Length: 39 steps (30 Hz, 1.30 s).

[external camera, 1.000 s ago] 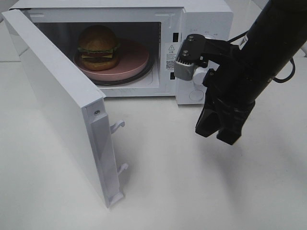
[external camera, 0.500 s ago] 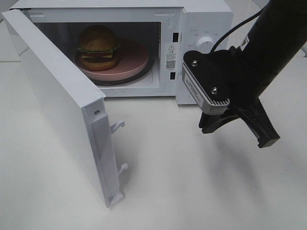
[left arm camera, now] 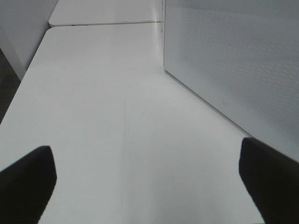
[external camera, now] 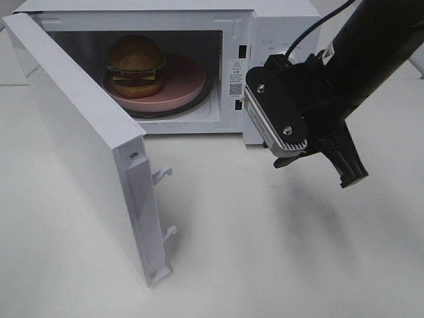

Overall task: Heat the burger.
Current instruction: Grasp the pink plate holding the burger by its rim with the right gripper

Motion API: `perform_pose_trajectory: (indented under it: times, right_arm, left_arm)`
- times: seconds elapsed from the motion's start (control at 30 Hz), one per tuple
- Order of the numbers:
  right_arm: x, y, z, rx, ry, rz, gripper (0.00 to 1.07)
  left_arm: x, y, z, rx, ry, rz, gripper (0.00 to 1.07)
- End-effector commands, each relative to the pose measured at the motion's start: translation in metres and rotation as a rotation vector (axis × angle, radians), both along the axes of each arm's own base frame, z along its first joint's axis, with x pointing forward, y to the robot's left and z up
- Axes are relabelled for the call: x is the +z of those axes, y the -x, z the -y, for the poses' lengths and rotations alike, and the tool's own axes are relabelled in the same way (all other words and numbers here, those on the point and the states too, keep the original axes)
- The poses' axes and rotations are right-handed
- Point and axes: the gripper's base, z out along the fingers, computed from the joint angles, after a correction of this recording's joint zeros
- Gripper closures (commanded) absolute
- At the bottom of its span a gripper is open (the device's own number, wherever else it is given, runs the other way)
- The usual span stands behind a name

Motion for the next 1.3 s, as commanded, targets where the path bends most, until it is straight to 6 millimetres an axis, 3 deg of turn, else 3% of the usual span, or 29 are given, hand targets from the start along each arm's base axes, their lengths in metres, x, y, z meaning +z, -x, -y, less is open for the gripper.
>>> perform_pose_trajectory:
  times: [0.03, 0.07, 0.13, 0.17, 0.27, 0.67, 0.83, 1.3]
  right_arm:
    - [0.006, -0.001, -0.006, 0.015, -0.020, 0.060, 0.54]
    - [0.006, -0.002, -0.009, -0.010, -0.039, 0.068, 0.41]
    - [0.006, -0.002, -0.009, -0.031, -0.048, 0.065, 0.36]
    - [0.006, -0.003, -0.009, -0.074, -0.064, 0.056, 0.23]
    - [0.005, -0.004, -0.010, -0.099, -0.076, 0.057, 0.12]
    - [0.003, -0.013, -0.025, -0.088, -0.105, 0.129, 0.13]
    - [0.002, -0.031, -0.044, -0.101, -0.118, 0.178, 0.14]
    - [-0.010, -0.065, -0.068, -0.098, -0.146, 0.226, 0.16]
  left_arm:
    - [-0.001, 0.002, 0.000, 0.002, 0.003, 0.015, 0.06]
    - [-0.001, 0.002, 0.000, 0.002, 0.003, 0.015, 0.06]
    - [-0.001, 0.002, 0.000, 0.002, 0.003, 0.015, 0.06]
    - [-0.001, 0.002, 0.000, 0.002, 0.003, 0.015, 0.06]
    - [-0.001, 0.002, 0.000, 0.002, 0.003, 0.015, 0.06]
    - [-0.001, 0.002, 0.000, 0.002, 0.003, 0.015, 0.06]
    - [-0.001, 0.002, 0.000, 0.002, 0.003, 0.015, 0.06]
    - [-0.001, 0.002, 0.000, 0.002, 0.003, 0.015, 0.06]
